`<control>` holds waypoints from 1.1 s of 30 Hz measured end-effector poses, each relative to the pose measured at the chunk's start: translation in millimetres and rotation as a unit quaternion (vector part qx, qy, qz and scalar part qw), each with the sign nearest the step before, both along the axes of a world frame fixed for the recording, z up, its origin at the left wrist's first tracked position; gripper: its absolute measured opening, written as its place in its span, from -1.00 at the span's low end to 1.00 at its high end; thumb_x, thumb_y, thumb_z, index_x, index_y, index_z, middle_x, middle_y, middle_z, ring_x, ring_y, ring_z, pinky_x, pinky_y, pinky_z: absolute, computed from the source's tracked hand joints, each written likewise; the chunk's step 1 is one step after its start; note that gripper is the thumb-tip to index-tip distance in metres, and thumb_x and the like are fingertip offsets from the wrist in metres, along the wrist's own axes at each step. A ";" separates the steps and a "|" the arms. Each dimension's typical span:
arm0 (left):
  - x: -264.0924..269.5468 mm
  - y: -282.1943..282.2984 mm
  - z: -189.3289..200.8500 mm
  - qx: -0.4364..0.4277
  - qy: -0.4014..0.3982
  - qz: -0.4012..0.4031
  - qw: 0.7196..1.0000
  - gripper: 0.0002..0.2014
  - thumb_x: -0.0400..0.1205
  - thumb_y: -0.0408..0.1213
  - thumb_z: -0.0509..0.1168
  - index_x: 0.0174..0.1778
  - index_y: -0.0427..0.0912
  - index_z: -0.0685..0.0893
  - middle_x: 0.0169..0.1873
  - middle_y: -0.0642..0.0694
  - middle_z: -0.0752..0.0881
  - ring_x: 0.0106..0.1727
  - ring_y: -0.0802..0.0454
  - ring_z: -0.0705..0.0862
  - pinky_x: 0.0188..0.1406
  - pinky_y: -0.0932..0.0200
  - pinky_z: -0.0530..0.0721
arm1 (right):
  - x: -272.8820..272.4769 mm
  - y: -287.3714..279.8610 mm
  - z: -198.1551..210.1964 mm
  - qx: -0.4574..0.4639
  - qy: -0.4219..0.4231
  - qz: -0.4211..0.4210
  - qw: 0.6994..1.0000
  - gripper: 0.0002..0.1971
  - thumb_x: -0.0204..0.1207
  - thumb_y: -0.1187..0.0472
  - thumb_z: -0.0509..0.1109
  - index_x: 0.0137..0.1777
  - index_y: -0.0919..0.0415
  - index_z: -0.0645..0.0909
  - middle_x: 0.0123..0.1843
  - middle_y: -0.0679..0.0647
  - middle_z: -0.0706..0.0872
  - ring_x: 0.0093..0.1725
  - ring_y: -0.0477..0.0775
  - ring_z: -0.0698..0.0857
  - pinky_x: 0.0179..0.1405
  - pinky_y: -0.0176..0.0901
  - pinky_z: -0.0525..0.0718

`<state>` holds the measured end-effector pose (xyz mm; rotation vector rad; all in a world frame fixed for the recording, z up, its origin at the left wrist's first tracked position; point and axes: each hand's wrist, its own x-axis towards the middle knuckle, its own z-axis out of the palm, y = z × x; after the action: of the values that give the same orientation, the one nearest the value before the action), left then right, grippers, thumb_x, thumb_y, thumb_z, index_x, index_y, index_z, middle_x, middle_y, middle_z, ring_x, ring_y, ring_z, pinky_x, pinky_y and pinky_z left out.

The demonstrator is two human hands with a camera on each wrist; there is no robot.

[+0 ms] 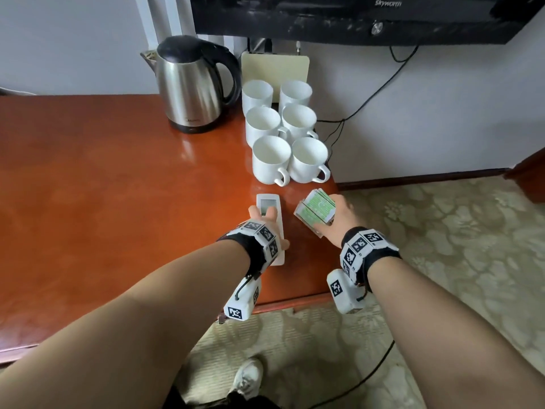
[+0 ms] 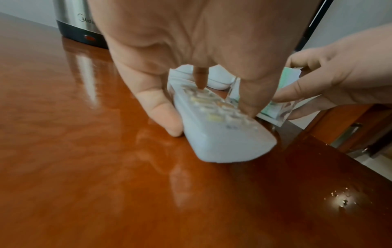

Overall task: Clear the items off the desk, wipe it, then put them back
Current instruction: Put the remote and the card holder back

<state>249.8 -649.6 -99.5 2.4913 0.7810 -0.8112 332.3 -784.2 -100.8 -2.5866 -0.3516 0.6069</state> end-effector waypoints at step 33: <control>-10.3 30.2 38.0 0.007 -0.091 -0.042 0.995 -0.21 0.63 -0.15 0.31 0.66 -0.03 -0.04 0.66 -0.14 -0.02 0.63 -0.22 0.19 0.52 -0.13 0.35 | -14.8 9.0 41.1 -0.077 -0.112 0.049 0.990 -0.10 0.45 -0.19 0.37 0.65 -0.11 -0.10 0.71 0.00 -0.11 0.68 0.12 -0.28 0.62 0.18 -0.09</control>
<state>239.5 -619.5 -61.5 2.5816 0.6238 -0.5960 317.5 -775.2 -59.7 -2.8069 -0.5266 0.3903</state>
